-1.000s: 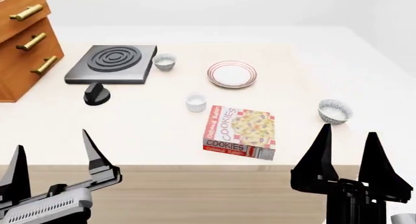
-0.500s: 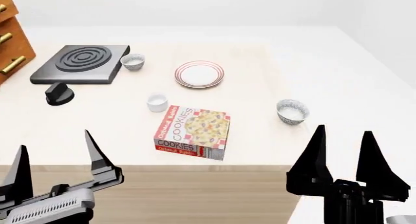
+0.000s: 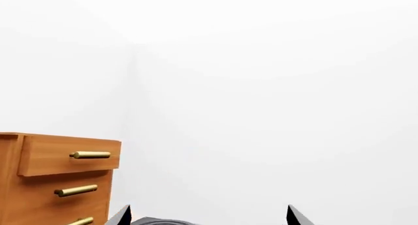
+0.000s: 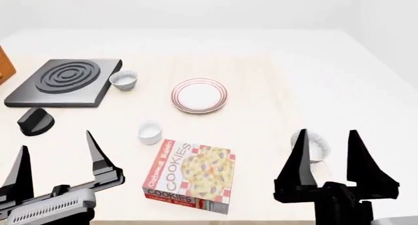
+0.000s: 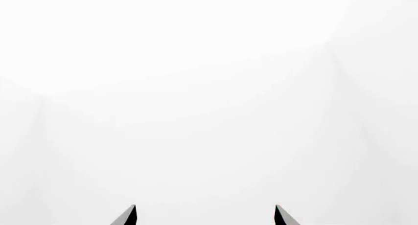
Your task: Pick the akita bowl next to the cookies box and place it on the plate.
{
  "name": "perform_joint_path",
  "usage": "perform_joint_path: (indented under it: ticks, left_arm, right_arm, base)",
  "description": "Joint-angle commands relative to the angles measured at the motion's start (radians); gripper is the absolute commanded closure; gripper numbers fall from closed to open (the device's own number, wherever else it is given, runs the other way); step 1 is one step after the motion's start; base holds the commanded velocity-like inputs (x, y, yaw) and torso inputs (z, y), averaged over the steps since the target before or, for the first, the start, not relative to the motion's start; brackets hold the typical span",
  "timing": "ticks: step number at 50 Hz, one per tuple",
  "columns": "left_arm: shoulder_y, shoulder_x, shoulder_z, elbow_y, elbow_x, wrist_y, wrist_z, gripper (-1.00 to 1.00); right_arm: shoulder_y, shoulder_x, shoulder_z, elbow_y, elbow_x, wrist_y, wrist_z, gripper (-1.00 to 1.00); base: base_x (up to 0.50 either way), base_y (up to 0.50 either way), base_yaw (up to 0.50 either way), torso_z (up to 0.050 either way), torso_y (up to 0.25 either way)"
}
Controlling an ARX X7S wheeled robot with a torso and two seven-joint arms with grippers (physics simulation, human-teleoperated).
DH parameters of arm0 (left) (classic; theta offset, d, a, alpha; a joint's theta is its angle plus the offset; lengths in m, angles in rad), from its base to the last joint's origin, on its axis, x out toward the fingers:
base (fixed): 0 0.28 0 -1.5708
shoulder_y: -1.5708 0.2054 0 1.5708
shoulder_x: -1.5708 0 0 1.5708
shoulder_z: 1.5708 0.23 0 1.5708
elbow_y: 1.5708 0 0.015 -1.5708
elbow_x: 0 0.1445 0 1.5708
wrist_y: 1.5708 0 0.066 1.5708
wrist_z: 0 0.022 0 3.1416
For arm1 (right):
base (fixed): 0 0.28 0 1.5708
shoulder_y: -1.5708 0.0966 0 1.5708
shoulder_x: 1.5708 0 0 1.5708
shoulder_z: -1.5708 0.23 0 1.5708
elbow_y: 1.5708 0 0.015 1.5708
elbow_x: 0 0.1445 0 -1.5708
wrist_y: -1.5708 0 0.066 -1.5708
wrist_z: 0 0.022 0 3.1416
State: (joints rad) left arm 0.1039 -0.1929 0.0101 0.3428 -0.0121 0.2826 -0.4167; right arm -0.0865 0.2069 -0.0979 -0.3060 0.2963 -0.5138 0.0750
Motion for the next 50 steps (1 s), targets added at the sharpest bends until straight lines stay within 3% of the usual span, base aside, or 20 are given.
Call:
perform_joint_path:
  ticks: [1, 50]
  left_arm:
    - [0.002, 0.011, -0.010, -0.012, 0.016, 0.023, 0.012, -1.00]
    - [0.002, -0.017, 0.014, 0.000, 0.004, 0.004, -0.020, -1.00]
  right_arm:
    - [-0.002, -0.009, 0.007, -0.002, -0.027, -0.003, -0.021, -1.00]
    - [-0.003, 0.015, -0.022, 0.011, -0.010, -0.028, -0.009, -1.00]
  base:
    - [0.50, 0.00, 0.00, 0.000, 0.000]
    - [0.47, 0.00, 0.00, 0.000, 0.000]
